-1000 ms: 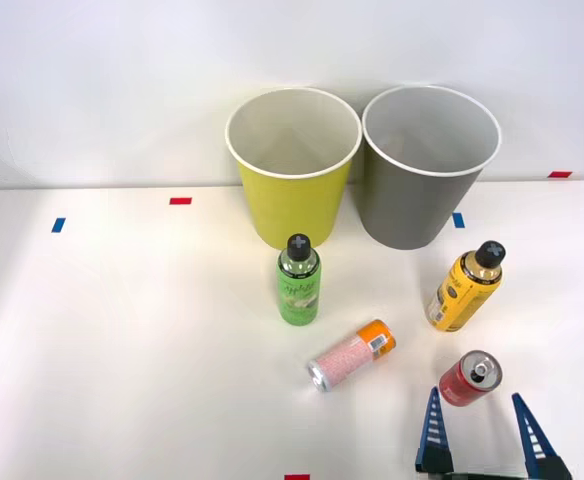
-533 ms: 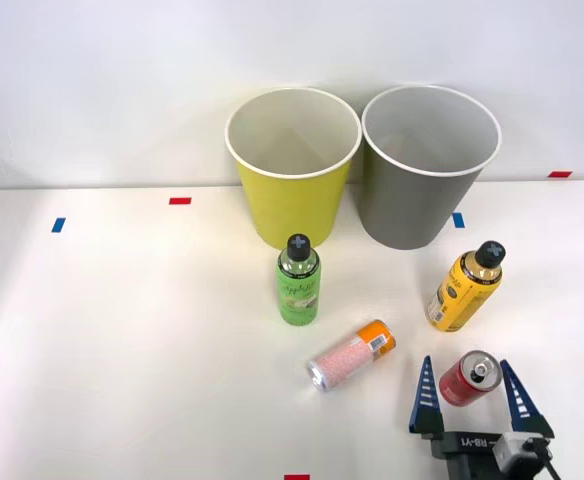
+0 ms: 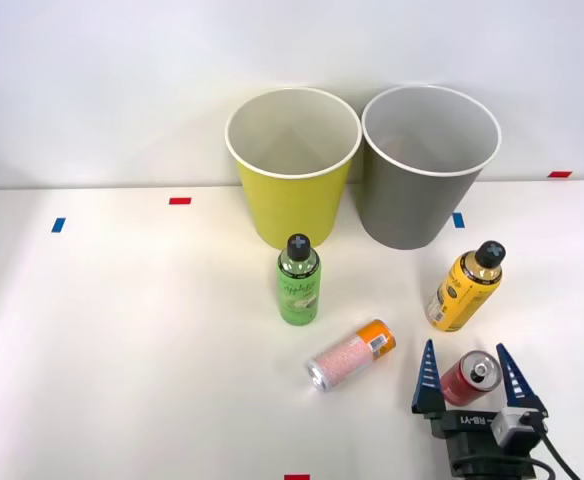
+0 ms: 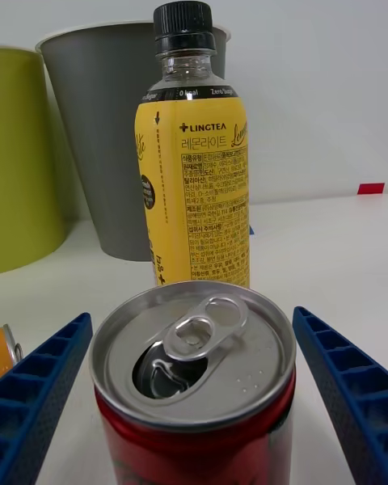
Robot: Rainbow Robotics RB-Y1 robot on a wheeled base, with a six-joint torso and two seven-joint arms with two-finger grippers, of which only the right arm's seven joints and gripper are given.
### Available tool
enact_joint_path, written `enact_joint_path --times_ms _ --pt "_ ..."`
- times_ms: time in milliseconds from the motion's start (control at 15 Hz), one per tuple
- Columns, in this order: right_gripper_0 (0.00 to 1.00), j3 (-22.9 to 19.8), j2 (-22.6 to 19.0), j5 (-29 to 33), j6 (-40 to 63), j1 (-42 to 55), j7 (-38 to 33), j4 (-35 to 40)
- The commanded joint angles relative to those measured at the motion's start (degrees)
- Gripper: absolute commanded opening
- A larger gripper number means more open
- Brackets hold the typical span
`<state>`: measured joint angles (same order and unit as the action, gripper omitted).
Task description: Put cans in the gray bin, plastic bottles in the light green bin
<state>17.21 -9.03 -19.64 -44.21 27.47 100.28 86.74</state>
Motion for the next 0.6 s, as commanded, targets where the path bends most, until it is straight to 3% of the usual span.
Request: enact_joint_path --times_ms 67,200,600 --pt "0.05 0.0 -0.2 0.7 0.0 0.0 0.1 0.1" --pt "0.0 -0.1 -0.2 0.9 0.0 0.0 0.1 0.0" --pt "0.0 0.3 -1.3 1.5 -0.1 2.0 -0.5 2.4"
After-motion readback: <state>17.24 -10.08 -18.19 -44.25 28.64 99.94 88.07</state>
